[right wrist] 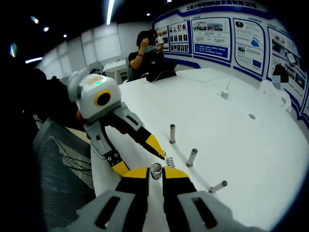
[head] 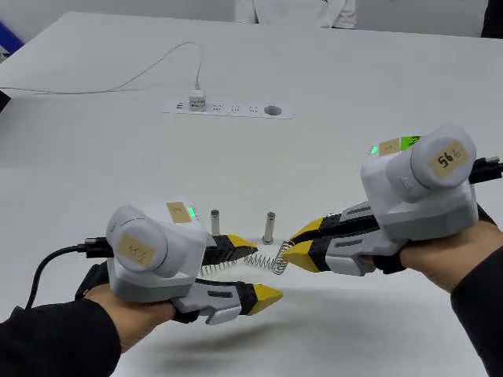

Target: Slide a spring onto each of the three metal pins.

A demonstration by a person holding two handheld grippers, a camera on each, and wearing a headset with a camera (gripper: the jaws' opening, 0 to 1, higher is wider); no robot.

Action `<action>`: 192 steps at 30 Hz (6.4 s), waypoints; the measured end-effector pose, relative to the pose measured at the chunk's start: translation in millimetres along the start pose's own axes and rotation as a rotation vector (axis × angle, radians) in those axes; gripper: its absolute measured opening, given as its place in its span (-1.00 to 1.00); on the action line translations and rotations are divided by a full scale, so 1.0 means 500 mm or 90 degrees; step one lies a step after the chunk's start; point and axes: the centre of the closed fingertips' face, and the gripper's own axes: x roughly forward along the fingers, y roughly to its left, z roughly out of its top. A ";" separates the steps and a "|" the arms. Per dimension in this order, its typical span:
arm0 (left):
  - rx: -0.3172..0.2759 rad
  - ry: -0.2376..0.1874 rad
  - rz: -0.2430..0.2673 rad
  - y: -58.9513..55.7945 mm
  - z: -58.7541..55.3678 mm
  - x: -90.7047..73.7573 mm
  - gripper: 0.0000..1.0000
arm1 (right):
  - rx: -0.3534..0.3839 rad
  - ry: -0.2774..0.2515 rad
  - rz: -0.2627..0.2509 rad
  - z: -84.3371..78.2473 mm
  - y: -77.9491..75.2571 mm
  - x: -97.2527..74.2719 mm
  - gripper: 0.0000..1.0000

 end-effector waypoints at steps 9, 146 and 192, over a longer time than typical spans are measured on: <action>0.015 -0.007 -0.005 -0.008 0.007 0.002 -0.48 | 0.005 0.000 0.017 0.007 0.020 0.004 -0.77; -0.074 -0.016 0.131 0.089 -0.049 -0.127 0.06 | 0.058 -0.028 -0.179 -0.022 -0.218 -0.066 -0.77; -0.076 -0.010 0.131 0.091 -0.058 -0.125 0.04 | 0.084 0.010 -0.190 -0.108 -0.230 0.006 -0.76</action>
